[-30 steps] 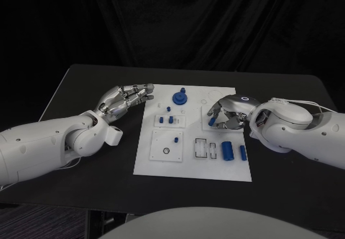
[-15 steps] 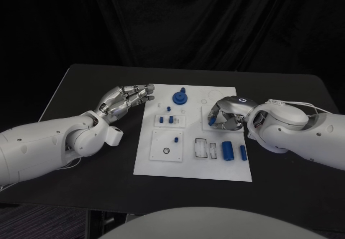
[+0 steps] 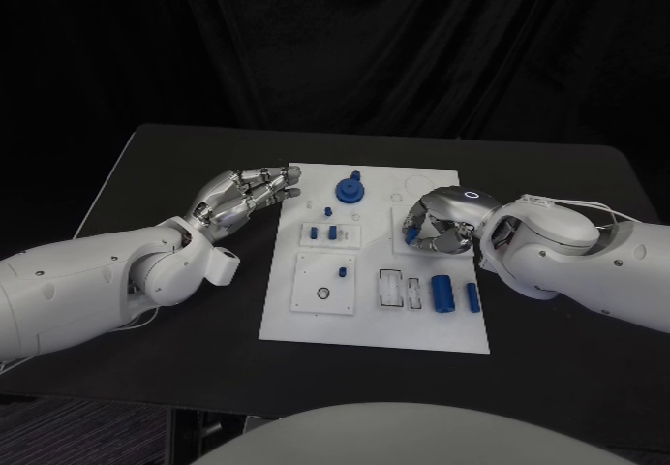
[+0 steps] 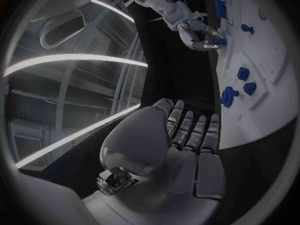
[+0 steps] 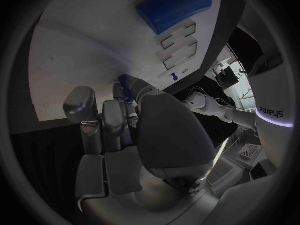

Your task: Assemble the parts on the task board

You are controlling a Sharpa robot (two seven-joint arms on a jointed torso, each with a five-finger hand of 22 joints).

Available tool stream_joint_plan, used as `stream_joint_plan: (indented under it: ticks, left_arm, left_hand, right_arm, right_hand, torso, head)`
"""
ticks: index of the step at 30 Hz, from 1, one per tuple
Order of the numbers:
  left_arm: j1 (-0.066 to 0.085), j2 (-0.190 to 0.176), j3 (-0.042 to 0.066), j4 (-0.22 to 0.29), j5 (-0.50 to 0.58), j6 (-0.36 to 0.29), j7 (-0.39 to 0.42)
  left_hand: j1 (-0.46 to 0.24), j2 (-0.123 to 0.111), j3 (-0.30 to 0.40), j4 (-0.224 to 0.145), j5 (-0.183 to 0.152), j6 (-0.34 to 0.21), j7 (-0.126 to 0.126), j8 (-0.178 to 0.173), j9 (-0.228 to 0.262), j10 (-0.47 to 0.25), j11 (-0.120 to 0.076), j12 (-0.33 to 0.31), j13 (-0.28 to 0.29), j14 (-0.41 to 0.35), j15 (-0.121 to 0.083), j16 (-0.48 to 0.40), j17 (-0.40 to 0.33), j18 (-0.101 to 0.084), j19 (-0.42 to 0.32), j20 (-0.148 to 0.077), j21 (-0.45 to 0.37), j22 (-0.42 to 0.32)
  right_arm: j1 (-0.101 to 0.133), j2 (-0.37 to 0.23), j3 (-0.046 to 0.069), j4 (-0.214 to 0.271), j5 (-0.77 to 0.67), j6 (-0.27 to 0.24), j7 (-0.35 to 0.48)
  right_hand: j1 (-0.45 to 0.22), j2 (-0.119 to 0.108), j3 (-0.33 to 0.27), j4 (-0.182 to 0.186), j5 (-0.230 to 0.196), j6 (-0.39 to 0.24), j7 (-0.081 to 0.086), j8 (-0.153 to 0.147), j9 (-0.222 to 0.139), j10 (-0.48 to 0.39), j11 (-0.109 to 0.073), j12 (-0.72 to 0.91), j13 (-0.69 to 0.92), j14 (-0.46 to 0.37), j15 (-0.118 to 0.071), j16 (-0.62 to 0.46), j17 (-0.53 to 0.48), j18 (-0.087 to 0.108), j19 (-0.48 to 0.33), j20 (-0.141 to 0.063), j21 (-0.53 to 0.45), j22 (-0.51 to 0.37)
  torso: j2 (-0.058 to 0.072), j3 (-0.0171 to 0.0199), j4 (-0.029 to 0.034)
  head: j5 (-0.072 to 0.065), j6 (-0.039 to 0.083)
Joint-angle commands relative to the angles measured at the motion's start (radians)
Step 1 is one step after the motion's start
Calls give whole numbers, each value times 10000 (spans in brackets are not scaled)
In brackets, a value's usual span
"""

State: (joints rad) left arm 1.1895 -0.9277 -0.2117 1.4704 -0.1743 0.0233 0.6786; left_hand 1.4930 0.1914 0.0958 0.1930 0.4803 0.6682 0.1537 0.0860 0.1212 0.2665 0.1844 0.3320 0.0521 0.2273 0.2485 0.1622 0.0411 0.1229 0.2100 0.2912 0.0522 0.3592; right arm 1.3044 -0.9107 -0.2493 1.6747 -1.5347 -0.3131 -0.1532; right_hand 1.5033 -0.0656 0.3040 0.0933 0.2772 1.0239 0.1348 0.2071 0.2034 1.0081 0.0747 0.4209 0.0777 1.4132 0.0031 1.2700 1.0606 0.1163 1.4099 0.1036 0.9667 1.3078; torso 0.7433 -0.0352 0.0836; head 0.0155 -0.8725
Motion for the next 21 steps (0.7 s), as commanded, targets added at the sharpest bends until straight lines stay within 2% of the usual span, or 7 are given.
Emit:
stream_joint_plan:
  ticks: [1,7,16,17,18,21]
  left_arm:
    - [-25,4,7,11,28,179,363]
    - [-34,-22,7,17,28,170,324]
    - [-39,-47,7,30,28,161,274]
    - [-39,-44,7,29,28,163,268]
    - [-39,-41,7,28,28,165,264]
    - [-40,-22,7,18,28,176,248]
  left_hand:
    - [-95,-22,72,26,8,49,19,50,7,28,36,57,13,24,48,59,11,-150,46,13,29,-25]
    - [-95,-22,72,26,8,49,19,50,7,28,36,57,13,24,48,59,11,-150,46,13,29,-25]
    - [-109,-31,86,33,-10,48,28,52,6,35,44,63,14,33,53,72,13,-156,45,13,26,-33]
    - [-109,-31,86,33,-10,48,28,52,6,35,44,63,14,33,53,72,13,-156,45,13,26,-33]
    - [-109,-31,86,33,-10,48,28,52,6,35,44,63,14,33,53,72,13,-156,45,13,26,-33]
    - [-109,-31,86,33,-10,48,28,52,6,35,44,63,14,33,53,72,13,-156,45,13,26,-33]
  right_arm:
    - [-16,-87,15,175,-61,-740,209]
    - [18,-287,22,512,38,-985,188]
    - [323,-516,28,1261,107,-1019,66]
    - [352,-528,29,1375,109,-1023,71]
    - [374,-530,29,1486,111,-1026,82]
    - [415,-454,30,1783,113,-969,118]
  right_hand:
    - [98,34,-7,-79,54,129,-41,111,212,154,-24,-18,12,5,-96,54,40,-79,41,-70,107,1209]
    - [37,8,-24,-90,35,158,-61,147,282,216,-40,-54,5,18,-112,52,40,-85,55,-88,140,1214]
    - [-40,-35,-46,-96,1,181,-83,181,364,254,-51,-120,-10,50,-122,85,103,-99,77,-103,208,1228]
    - [-55,-36,-47,-99,-5,193,-91,194,390,276,-58,-134,-12,98,-130,154,210,-129,129,-109,383,1269]
    - [-132,-48,-49,-119,-4,233,-129,249,522,402,-109,-203,-21,516,-177,759,1123,-319,485,-157,1507,1538]
    - [-179,-68,-36,-156,-1,218,-149,264,632,469,-121,-291,-32,659,-198,965,1432,-382,605,-181,1878,1616]
  torso:
    - [-1,-5,-1]
    - [4,-6,-9]
    - [10,-4,-15]
    - [9,-4,-11]
    - [9,-5,-12]
    - [2,-15,1]
  head:
    - [48,-2]
    - [66,-2]
    - [96,-2]
    - [91,-2]
    - [90,-2]
    - [75,-2]
